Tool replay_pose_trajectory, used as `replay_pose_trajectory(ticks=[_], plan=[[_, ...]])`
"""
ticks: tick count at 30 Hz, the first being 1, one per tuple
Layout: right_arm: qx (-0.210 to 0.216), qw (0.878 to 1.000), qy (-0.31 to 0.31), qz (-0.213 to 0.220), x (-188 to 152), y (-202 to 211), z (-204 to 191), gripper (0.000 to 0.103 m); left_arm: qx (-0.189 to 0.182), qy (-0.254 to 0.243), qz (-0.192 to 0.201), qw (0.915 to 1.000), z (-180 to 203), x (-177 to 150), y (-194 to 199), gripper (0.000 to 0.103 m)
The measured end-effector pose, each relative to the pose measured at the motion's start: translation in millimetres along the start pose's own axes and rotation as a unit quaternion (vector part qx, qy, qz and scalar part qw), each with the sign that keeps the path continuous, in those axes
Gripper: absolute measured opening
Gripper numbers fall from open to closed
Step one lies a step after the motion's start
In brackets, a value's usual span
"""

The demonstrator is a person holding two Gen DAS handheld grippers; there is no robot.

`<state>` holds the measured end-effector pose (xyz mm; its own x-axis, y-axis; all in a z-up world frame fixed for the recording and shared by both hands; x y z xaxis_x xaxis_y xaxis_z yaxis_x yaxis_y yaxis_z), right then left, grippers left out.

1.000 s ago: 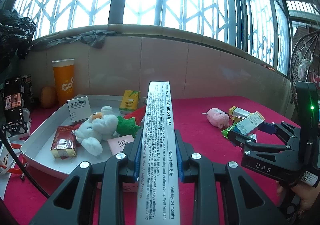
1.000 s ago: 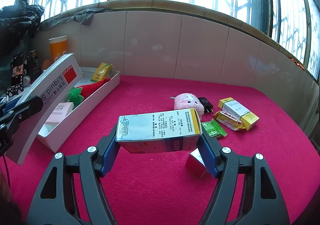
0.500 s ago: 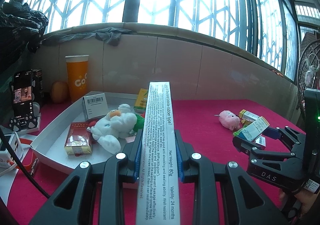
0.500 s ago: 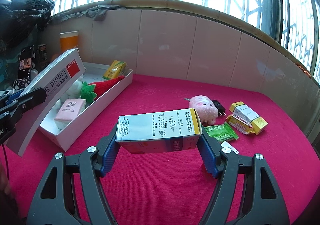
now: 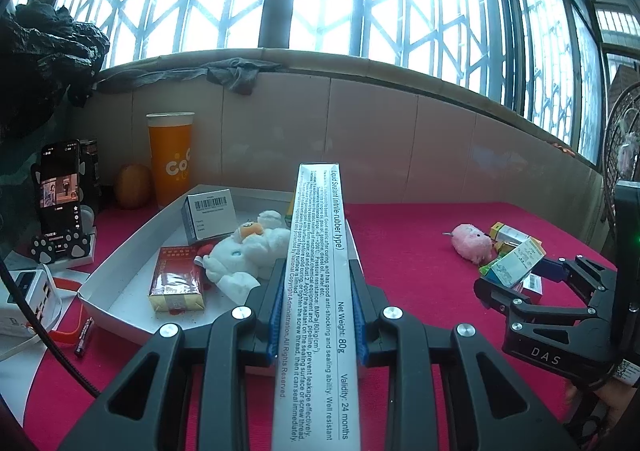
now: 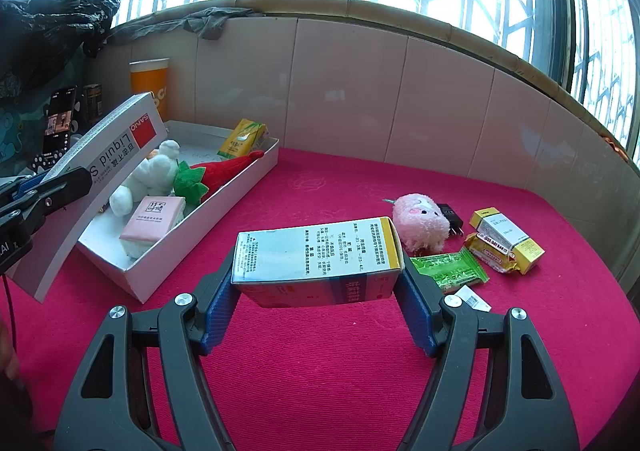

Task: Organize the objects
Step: 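Carry the tube box with the left gripper while the right carries the white box over the tray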

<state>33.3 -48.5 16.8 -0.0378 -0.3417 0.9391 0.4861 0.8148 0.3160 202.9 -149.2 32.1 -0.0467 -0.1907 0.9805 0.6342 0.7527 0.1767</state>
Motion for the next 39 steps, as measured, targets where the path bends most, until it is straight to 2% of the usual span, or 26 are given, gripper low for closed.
replay_pose_trajectory(ticks=[10,21,25,29,34,39], plan=[[0.029,1.0,0.001,-0.008,0,-4,-18,0.072,0.023,0.012,0.0,0.9997,-22,2,1,0.027],[0.069,0.997,-0.012,-0.017,6,-14,-35,0.072,0.042,-0.02,-0.014,0.9988,-35,9,-7,0.027],[0.093,0.995,-0.02,-0.016,24,-21,-43,0.072,0.038,0.009,-0.028,0.9988,-52,22,-15,0.027],[0.11,0.993,-0.045,-0.02,47,-33,-47,0.072,0.043,0.016,-0.032,0.9985,-63,35,-21,0.027],[0.117,0.991,-0.063,-0.029,76,-59,-51,0.072,0.044,0.043,-0.042,0.9972,-80,46,-28,0.027],[0.126,0.99,-0.061,-0.027,111,-83,-67,0.072,0.039,0.043,-0.054,0.9969,-83,51,-48,0.027]])
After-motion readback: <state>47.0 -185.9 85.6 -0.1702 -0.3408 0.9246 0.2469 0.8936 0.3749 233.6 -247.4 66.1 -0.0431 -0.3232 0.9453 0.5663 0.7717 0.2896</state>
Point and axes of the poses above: each gripper's, at about its wrist camera, not at the fingertips, and y roughly against the way its jaws point, z to its right, x to its top, the point moved 4 cm from there along -y, roughly the way its jaws point, and after that the axes turned 10 degrees about z, right-handed, at the moved point
